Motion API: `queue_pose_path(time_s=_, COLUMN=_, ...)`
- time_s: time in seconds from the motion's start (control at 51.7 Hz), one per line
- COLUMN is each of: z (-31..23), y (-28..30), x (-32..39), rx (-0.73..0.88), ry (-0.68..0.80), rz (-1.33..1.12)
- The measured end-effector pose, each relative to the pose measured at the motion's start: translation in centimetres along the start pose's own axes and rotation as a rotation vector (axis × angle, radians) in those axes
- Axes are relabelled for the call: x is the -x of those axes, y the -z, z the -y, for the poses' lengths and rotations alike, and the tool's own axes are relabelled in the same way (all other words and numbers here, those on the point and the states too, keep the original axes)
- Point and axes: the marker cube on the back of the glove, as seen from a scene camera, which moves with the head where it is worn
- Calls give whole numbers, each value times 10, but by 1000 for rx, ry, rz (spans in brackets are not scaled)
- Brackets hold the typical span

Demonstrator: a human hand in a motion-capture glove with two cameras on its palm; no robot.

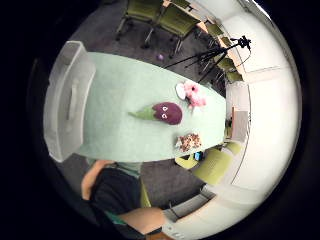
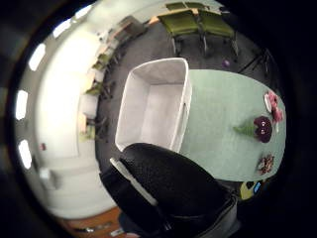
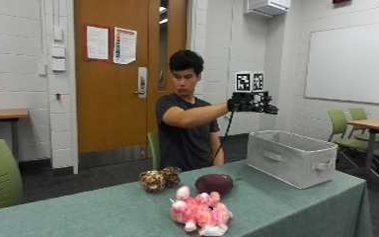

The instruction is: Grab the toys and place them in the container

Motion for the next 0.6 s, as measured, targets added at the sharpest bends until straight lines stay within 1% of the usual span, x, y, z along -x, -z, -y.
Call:
queue_pose_path(time_s=0.368, z=-11, y=7, x=-15, rx=-35, ry=14, rz=-21)
queue_pose_path(time_s=0.503, z=-13, y=4, x=-42, rx=-43, ry=18, rz=-69)
queue_pose_path(time_s=0.6, z=-14, y=-7, x=-76, rx=-42, ry=1, rz=-90)
